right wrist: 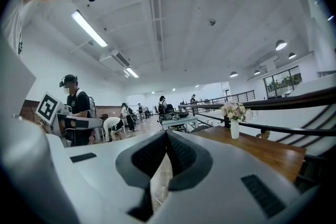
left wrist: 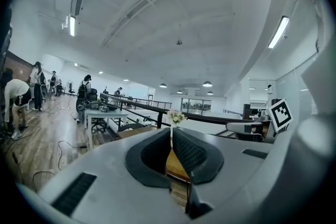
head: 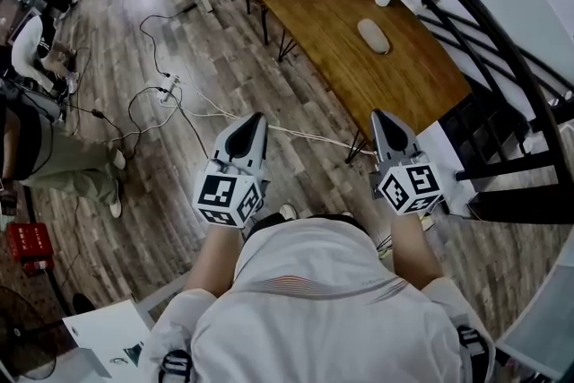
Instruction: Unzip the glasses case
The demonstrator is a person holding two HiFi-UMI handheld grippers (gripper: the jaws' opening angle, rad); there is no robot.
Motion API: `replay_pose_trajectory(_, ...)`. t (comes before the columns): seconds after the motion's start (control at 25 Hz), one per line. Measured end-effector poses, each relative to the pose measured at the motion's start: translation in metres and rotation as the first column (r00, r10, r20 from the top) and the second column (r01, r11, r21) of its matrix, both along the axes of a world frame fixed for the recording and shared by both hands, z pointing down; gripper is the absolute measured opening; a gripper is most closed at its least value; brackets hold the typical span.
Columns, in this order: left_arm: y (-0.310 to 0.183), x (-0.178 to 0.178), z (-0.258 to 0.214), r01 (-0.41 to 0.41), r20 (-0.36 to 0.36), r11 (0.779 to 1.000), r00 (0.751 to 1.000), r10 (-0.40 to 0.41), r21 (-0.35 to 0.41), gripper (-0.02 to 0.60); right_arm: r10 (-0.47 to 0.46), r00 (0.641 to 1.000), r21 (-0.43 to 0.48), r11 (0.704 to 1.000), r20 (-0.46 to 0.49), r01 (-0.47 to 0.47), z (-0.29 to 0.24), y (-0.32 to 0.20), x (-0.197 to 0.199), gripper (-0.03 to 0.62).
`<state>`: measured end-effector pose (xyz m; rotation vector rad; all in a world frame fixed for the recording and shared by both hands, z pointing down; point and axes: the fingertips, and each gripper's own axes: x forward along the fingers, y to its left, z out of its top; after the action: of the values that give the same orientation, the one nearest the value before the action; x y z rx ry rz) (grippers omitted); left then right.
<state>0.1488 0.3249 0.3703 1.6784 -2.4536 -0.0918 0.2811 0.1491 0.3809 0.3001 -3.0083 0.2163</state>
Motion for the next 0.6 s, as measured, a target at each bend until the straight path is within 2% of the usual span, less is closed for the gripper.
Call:
replay_pose_trajectory(0.28,0.027,-0.041,0.025,-0.005,-0.056,1.000,0.998,0.004,-0.020,0.023,0.004,0.998,-0.009,1.000,-0.058,-0.005,0.024,0.027,-0.038,0.052)
replay_pose_trajectory(0.44,0.018,-0.054,0.035,-0.021,-0.073,0.999,0.997,0.019,-0.030,0.023,0.009,0.996,-0.022,1.000,-0.085,-0.011,0.033,0.020,-0.054,0.051)
replay_pose_trajectory(0.6,0.004,-0.075,0.035,-0.024,-0.061,0.999,0.998,0.022,-0.034,0.023,-0.001,0.996,-0.031,1.000,-0.090,-0.002,0.040,0.005,-0.081,0.052)
